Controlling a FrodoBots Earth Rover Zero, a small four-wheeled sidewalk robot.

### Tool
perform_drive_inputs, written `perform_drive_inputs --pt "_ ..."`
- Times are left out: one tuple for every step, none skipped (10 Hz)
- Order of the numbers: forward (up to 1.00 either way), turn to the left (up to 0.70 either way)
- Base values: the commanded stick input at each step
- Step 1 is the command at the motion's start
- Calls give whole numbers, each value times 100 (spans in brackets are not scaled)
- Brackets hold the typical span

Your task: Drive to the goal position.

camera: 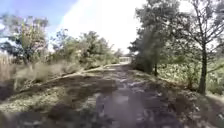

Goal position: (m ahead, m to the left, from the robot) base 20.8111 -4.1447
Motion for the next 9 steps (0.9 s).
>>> perform_drive_inputs --pt "85 0" --pt "85 0" --pt "85 0" --pt "85 0" --pt "85 0" --pt "85 0" --pt "85 0" --pt "85 0" --pt "85 0"
